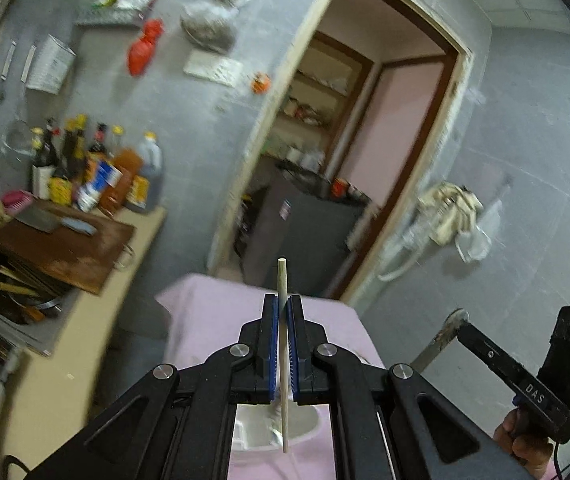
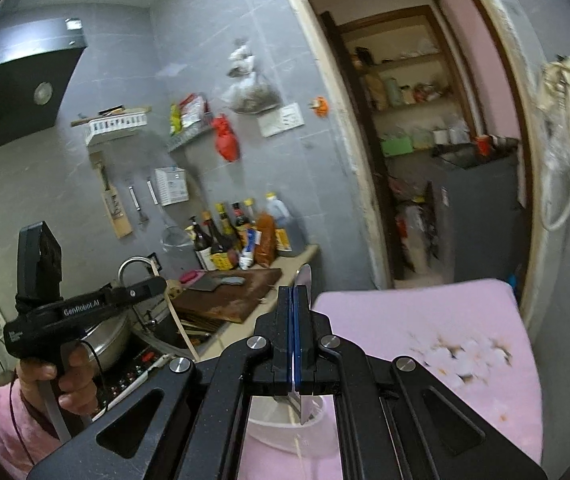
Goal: Organize utensils
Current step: 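Lift the chopstick and silver spoon and carry them over the white holder, then open the left gripper releasing the chopstick while the right gripper drops the spoon into the holder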
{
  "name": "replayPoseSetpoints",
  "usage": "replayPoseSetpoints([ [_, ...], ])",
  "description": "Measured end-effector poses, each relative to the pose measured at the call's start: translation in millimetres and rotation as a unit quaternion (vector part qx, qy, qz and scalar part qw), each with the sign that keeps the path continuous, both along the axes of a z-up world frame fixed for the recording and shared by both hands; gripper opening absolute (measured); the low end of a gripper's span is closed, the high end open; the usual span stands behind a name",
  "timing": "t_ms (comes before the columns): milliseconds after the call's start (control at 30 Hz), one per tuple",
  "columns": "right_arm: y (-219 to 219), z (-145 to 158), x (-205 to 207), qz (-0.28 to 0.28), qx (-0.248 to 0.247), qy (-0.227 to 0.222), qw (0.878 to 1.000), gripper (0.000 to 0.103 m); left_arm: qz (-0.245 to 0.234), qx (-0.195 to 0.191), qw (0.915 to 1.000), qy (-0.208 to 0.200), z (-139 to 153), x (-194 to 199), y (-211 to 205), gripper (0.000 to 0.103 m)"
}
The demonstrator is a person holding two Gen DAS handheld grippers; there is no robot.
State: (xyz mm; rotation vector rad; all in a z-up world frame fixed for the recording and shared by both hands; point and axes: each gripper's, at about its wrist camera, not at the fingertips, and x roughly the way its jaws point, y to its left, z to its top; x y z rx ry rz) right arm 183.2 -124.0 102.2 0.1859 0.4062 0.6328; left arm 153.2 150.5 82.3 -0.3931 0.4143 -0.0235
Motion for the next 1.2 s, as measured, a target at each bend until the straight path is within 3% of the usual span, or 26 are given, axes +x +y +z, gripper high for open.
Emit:
replayPoseSetpoints([
  [133, 26.7, -1.9, 9.4, 0.016, -0.01, -0.003, 1.0, 0.001, 0.029, 0.013, 0.9995, -0.005, -0.6, 2.1, 24.0, 0.005],
  [333, 52.0, -30.3, 24.1, 0.02, -0.042, 0.018, 0.999, 0.001, 0.05, 0.028, 0.9983, 0.009, -28.6, 18.4, 41.0, 0.005],
  [533, 66.9, -65.0, 32.6, 0.02, -0.073, 0.037, 0.996, 0.001, 0.047, 0.063, 0.9966, 0.026, -63.3, 28.4, 29.0, 0.005],
  [767, 66.1, -96.8, 39.2, 0.012, -0.068, 0.077, 0.995, 0.001, 0.036, 0.106, 0.9929, 0.04, -92.0, 31.9, 6.7, 0.005],
  [1000, 63.0, -109.6, 41.5, 0.009, -0.063, 0.105, 0.992, 0.002, 0.029, 0.075, 0.9933, 0.083, -104.3, 32.4, 6.6, 0.006],
  [1067, 58.7, -109.0, 40.5, 0.008, -0.062, 0.106, 0.992, 0.002, 0.029, 0.067, 0.993, 0.093, -104.9, 31.9, 7.2, 0.015],
  [1100, 56.8, -108.6, 39.9, 0.007, -0.061, 0.106, 0.992, 0.002, 0.034, 0.063, 0.993, 0.094, -104.4, 30.2, 7.0, 0.028],
  [1200, 47.8, -104.0, 36.2, -0.005, -0.057, 0.102, 0.993, 0.002, 0.052, 0.043, 0.9951, 0.072, -99.5, 20.5, 7.6, 0.056],
])
